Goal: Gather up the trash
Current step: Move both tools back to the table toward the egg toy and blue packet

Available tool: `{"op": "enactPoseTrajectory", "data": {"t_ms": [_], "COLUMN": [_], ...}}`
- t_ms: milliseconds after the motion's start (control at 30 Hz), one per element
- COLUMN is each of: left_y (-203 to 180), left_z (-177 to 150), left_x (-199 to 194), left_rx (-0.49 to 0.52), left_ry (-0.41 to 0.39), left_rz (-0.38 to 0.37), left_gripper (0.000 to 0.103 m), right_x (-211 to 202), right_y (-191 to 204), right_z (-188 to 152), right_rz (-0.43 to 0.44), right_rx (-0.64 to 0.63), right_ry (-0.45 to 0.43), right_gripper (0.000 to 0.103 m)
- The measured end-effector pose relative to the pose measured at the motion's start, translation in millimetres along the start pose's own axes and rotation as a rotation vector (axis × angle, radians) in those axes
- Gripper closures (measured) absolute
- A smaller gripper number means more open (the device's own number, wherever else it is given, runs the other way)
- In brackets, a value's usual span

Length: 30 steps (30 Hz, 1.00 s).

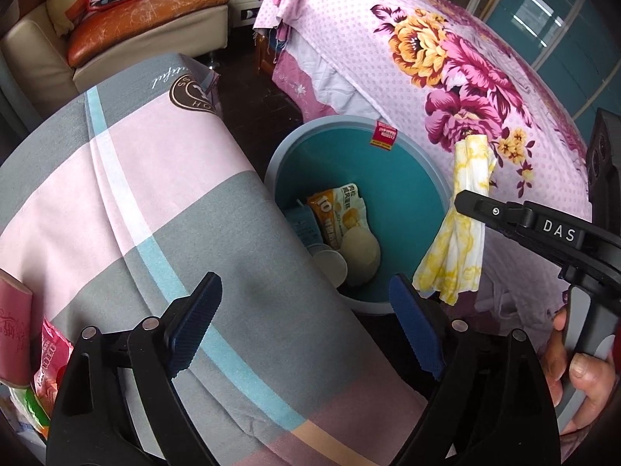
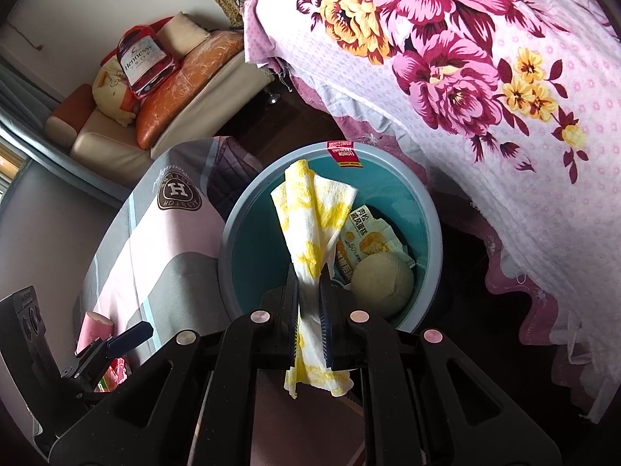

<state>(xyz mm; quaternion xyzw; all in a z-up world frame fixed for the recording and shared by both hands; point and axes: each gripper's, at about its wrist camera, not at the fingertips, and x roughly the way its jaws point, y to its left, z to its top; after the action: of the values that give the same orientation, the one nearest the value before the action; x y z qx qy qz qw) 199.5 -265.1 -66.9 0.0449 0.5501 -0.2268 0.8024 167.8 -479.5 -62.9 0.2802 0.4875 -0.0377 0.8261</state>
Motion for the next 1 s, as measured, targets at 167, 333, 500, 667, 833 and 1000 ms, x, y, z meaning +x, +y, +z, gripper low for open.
{"op": "enactPoseTrajectory", "data": {"t_ms": [167, 333, 500, 667, 833, 1000], "left_y": [17, 37, 61, 89, 116, 149], "left_z": [-10, -23, -36, -54, -74, -97], "left_x": [-10, -27, -48, -71, -94, -116], "left_rx": [-0.045, -0.084, -0.132, -0.186, -0.237, -0.294], "left_ry": [0.001, -0.018, -0.044, -0.077, -0.111, -0.141], "left_rz": [-0.03, -0.027, -0.013, 0.002, 0.027, 0.054], "left_gripper": [0.011, 0.011, 0.01, 0.009, 0.009, 0.009], "right_x": [4, 7, 7, 6, 5, 6], "right_y": [10, 22, 45, 76, 109, 143], "right_z": [-5, -14, -24, -38, -52, -69], "right_rz": [-0.015, -0.009, 0.006, 0.02, 0.036, 0.045], "right_rx": [-0.006, -0.011, -0.037, -0.089, -0.145, -0.211], "right_ry": [0.021, 0.049, 0.076, 0.1, 0.124, 0.152], "right_gripper": [0.049, 0.038, 0.033, 0.032, 0.032, 0.031]}}
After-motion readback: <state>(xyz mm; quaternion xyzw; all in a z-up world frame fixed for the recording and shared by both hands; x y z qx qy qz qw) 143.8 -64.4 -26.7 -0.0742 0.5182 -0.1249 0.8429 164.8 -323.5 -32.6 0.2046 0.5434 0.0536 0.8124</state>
